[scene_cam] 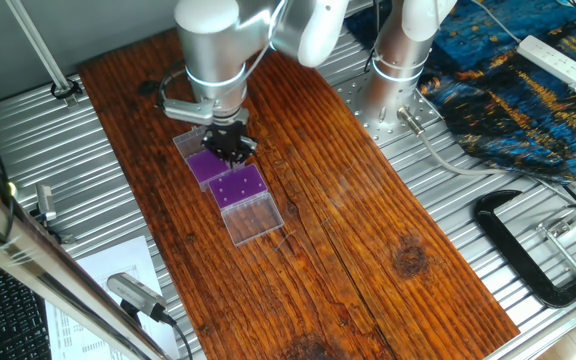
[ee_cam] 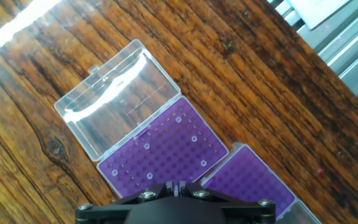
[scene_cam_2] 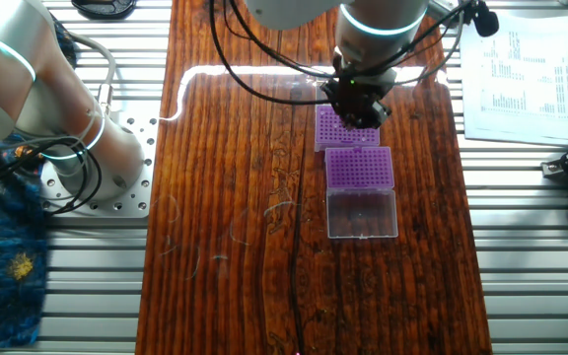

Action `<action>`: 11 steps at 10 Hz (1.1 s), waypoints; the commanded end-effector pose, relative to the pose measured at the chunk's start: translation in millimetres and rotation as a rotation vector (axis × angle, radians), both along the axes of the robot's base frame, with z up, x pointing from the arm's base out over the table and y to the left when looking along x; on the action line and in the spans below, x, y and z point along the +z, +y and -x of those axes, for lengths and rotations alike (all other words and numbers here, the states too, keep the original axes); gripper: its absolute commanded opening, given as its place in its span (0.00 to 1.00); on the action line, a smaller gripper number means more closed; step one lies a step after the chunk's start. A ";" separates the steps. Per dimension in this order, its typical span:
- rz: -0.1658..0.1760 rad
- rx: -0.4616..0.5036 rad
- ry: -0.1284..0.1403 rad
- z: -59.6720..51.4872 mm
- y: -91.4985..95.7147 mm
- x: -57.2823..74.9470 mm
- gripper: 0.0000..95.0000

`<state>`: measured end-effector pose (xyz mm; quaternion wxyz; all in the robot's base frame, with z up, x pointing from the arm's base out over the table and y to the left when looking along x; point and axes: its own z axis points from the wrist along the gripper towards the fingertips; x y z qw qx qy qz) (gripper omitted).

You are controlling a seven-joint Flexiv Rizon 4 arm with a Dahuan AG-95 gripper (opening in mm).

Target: Transfer all small pipette tips from one holder to another

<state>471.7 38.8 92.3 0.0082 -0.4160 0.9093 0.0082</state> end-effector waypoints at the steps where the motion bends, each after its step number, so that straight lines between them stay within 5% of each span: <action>1: -0.010 -0.001 -0.004 1.4 -0.9 -1.1 0.00; 11: -0.028 -0.004 -0.020 7.9 -3.5 -10.4 0.00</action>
